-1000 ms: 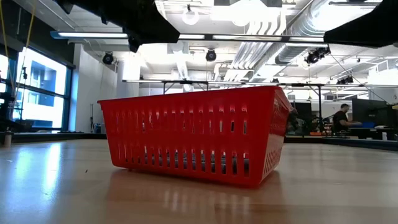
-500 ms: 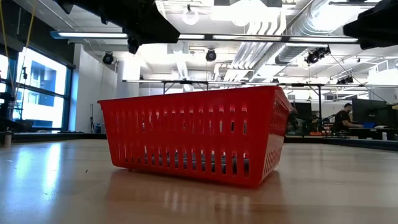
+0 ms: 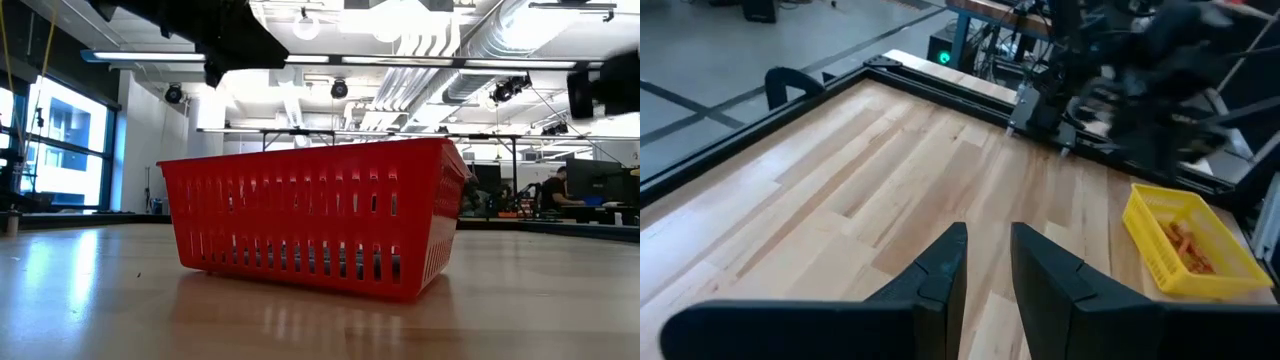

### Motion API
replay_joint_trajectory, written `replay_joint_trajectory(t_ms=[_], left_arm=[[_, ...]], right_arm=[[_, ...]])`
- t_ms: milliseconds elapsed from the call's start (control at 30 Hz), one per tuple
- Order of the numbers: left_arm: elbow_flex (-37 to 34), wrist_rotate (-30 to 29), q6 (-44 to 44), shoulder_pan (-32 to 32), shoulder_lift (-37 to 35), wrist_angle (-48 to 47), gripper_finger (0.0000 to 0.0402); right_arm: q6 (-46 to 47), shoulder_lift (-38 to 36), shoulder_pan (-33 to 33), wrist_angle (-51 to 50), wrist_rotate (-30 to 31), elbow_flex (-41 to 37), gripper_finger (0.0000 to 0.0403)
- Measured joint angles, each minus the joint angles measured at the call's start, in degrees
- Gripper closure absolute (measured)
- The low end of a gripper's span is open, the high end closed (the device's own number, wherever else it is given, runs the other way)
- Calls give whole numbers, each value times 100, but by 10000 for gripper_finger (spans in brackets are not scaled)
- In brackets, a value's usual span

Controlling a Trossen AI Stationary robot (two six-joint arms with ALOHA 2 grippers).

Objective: Sort crayons
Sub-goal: Return to Home Position

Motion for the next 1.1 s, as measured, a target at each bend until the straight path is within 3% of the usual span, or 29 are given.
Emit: replay_joint_trajectory(t_ms=[67, 300, 667, 1100], left_arm=[[0, 2, 8, -46, 0, -18, 332], [0, 12, 84, -74, 2, -3, 332], [0, 9, 67, -74, 2, 4, 332], [0, 9, 58, -74, 2, 4, 332]], right_arm=[[8, -268, -71, -324, 3, -269, 295], [5, -864, -147, -3050, -13, -82, 295], [110, -2153, -230, -3338, -28, -78, 295], [109, -3262, -1507, -3332, -74, -76, 295]])
